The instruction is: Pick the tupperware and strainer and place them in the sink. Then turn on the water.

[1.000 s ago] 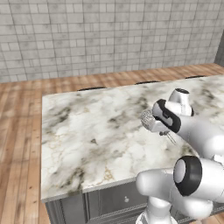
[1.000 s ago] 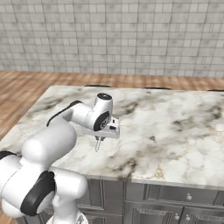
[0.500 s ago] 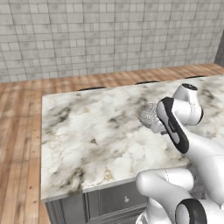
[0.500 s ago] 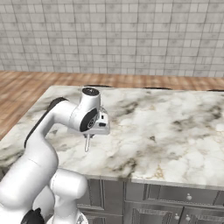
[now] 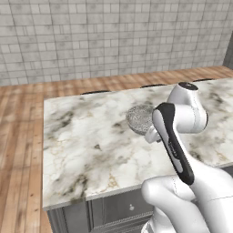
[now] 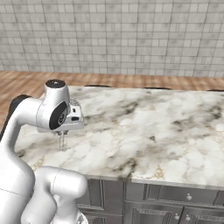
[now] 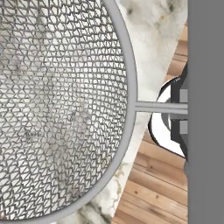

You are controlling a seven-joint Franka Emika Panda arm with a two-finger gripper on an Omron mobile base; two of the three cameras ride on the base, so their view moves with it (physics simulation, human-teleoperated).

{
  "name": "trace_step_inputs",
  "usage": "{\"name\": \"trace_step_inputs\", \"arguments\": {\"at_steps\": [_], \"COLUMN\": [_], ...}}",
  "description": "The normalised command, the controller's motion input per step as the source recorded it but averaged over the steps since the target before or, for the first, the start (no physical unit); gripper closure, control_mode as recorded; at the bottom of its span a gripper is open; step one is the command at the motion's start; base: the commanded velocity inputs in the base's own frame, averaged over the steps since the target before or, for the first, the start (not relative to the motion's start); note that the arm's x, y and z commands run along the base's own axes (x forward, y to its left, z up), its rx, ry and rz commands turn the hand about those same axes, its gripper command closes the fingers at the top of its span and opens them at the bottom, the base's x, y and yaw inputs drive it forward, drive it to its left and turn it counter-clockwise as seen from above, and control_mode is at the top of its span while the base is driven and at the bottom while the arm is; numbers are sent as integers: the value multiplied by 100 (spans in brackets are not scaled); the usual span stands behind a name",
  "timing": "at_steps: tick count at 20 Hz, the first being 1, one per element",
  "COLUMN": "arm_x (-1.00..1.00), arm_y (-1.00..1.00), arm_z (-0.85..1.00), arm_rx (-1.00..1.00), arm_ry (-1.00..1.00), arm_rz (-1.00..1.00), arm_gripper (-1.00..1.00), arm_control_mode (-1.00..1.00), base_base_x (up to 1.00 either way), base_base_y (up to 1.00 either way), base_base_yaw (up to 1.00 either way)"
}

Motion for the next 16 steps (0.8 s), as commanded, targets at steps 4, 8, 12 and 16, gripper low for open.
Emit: {"name": "trace_step_inputs", "arguments": {"at_steps": [4, 8, 12, 16], "arm_x": [-9, 0, 0, 0], "arm_y": [13, 0, 0, 0], "arm_z": [4, 0, 0, 0], "arm_rx": [0, 0, 0, 0], "arm_ry": [0, 0, 0, 0], "arm_rz": [3, 0, 0, 0], "arm_gripper": [100, 100, 100, 100], "arm_control_mode": [-100, -100, -100, 100], "base_base_x": [0, 0, 0, -14], "base_base_y": [0, 0, 0, 0], "base_base_yaw": [0, 0, 0, 0]}}
